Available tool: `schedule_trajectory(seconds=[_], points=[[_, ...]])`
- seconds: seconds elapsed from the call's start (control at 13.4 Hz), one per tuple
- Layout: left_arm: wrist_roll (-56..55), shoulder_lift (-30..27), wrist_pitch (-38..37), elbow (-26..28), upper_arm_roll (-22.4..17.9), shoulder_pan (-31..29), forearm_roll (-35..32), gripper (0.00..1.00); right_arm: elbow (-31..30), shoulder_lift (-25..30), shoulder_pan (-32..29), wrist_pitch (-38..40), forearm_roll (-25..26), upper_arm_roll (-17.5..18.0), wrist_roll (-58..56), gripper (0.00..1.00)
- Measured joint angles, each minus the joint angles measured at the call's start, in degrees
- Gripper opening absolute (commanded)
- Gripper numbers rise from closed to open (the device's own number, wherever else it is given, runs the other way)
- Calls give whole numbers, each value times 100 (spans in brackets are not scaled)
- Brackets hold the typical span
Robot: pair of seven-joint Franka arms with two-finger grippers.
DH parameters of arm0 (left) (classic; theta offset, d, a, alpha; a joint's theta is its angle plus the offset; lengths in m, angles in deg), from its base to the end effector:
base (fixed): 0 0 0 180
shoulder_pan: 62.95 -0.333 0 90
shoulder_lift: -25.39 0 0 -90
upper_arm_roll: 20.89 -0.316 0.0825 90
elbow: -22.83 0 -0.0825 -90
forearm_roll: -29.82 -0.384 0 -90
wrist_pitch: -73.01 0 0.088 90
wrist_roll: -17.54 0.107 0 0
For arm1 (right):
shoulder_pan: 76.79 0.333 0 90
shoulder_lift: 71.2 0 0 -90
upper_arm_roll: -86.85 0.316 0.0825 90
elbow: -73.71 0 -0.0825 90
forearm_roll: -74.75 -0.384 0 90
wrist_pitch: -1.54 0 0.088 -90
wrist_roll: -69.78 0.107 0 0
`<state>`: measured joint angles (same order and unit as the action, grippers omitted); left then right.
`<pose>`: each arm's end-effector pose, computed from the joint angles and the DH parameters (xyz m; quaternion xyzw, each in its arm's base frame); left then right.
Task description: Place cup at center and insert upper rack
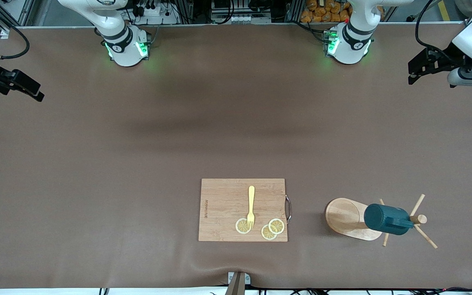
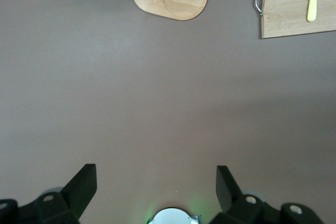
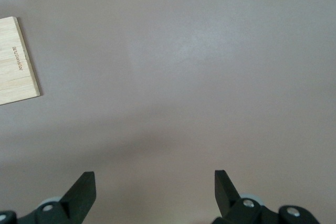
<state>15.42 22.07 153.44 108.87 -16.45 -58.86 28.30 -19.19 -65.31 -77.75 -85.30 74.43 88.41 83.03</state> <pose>0.5127 -0.0752 0.6733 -0.9982 0.0538 0.0186 0.0172 0.5165 0.0068 0.6509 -0.9939 0.1101 0.0017 0.0012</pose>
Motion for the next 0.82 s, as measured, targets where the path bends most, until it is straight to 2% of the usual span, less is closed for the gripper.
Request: schedule_trajectory(seconds=[0.82], points=[[-36,0,-1,-12,23,-1,181,100,0,0,0,-13,2,0,0,100]])
